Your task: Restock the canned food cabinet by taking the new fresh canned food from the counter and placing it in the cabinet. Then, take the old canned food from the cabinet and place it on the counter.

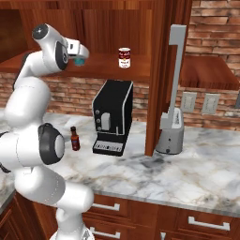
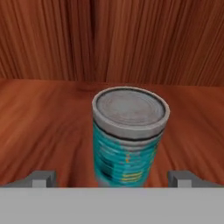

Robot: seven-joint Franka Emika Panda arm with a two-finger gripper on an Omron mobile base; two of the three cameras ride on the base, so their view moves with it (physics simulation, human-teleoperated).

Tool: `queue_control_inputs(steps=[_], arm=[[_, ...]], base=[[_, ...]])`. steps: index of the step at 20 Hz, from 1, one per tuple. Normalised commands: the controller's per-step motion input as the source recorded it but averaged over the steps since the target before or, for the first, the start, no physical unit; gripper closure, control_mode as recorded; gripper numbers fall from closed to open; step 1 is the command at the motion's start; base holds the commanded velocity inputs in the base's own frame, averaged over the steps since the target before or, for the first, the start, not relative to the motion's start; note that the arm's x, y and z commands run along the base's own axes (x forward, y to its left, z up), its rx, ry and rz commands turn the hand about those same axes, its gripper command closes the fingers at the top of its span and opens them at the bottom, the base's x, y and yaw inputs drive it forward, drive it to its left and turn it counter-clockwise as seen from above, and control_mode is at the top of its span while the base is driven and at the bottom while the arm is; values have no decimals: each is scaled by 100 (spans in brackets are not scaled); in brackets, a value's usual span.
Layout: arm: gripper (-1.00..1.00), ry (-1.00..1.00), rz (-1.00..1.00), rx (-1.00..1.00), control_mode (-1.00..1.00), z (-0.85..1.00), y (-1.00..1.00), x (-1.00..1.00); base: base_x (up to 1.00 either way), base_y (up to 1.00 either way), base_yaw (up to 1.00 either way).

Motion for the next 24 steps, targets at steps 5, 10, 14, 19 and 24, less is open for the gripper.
queue_control_inputs(steps=[5, 10, 14, 19, 24], arm=[[-100, 0, 0, 0, -100, 0, 0, 30], [-100, 0, 0, 0, -100, 0, 0, 19], [-100, 0, 0, 0, -100, 0, 0, 17], [100, 0, 0, 0, -100, -4, -3, 2], [100, 0, 0, 0, -100, -3, -1, 0]], base=[[0, 0, 0], [0, 0, 0], [0, 0, 0], [0, 0, 0], [0, 0, 0]])
